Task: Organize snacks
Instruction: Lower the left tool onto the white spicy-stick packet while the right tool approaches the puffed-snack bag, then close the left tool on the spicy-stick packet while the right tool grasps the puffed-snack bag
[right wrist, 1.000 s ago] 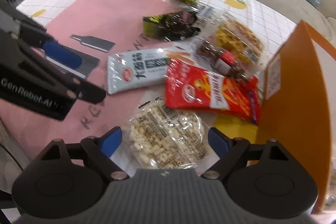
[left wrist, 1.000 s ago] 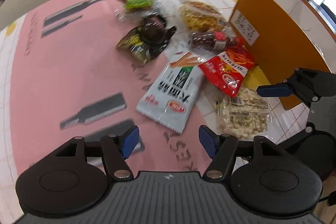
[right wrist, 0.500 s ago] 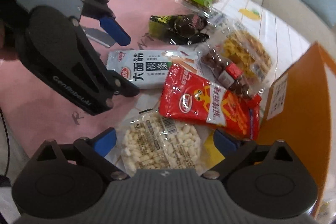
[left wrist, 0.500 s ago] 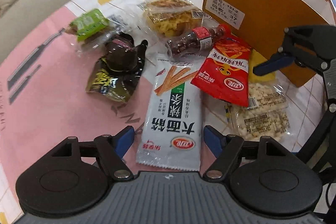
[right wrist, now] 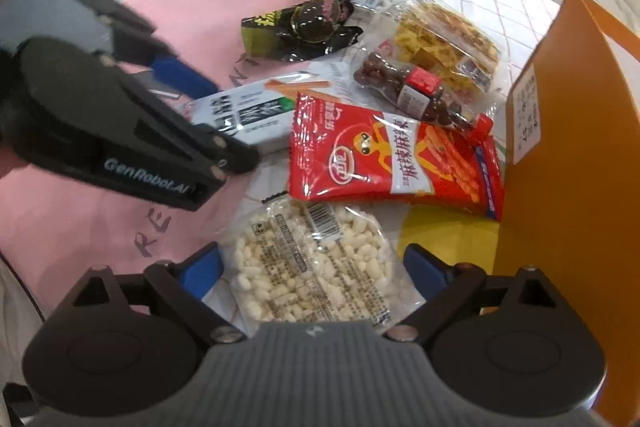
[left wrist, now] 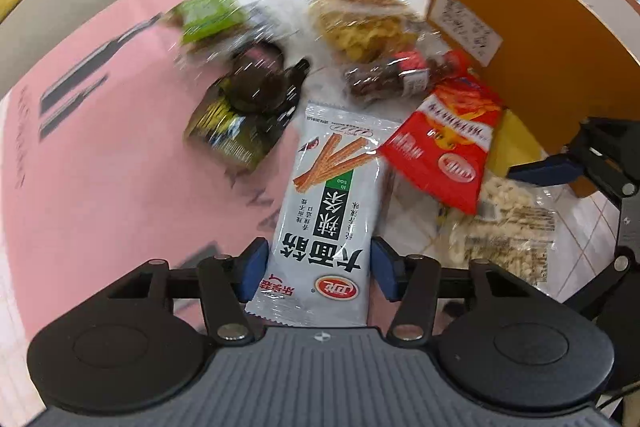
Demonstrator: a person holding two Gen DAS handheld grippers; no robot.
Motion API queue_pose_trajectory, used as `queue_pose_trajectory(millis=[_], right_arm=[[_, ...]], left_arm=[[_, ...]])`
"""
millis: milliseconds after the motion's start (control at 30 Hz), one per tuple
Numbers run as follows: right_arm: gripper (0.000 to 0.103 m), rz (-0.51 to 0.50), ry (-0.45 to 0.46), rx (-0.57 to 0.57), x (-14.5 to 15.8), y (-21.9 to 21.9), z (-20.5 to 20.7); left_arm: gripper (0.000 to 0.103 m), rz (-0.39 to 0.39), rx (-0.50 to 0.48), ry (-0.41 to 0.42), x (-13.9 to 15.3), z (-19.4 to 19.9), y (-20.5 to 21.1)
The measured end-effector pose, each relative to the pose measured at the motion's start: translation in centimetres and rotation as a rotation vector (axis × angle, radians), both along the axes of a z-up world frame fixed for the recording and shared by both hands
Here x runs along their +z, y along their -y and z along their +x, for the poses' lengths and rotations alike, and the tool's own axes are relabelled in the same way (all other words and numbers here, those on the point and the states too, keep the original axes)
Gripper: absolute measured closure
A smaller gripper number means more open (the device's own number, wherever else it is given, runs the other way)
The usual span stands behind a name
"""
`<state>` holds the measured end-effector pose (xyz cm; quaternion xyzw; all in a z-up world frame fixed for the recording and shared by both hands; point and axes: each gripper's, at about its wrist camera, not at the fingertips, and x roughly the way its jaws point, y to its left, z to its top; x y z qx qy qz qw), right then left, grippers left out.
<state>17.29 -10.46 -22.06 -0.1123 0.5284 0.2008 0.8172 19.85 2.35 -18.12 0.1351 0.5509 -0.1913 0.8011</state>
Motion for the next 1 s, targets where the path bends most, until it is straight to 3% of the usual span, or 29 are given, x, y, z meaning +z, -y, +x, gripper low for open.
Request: queue_pose_trajectory(millis=[333,433,567,633,800,1000], right_arm=[[0.01,-0.002,-0.035,-0.139,0.0,-0.5,-0.4],[0.006,0.022,-0.053,-0.097,0.2,-0.4,-0.6],[0.003,0.024,-0.03,0.048,1.1,-0.2,-1.3],[0.003,0.005,0.009,0.127,1.7,0.0,-1.7],[0.003,-0.053,0.024,0.208,1.3,0.0,-1.3],[0.009,0.004,-0.013,0.18,0.7,0.2,-1.1]], left_arm=[[0.042,0.038,0.187,-0.121,0.1,-4.4,-3.0],[0.036,0.044,0.215,-0.139,0.3,-5.3,-3.6],[0.02,0.03,0.198,-0.068,0.8,-5.7,-3.4],[0.016,0.017,0.205,-0.049,0.9,-5.3,-3.3],[0.016,0.003,0.202,-0.04,0.1,-4.1,-2.6],[0.019,0.008,0.2,-0.033,-0.2,-4.5,-2.5]])
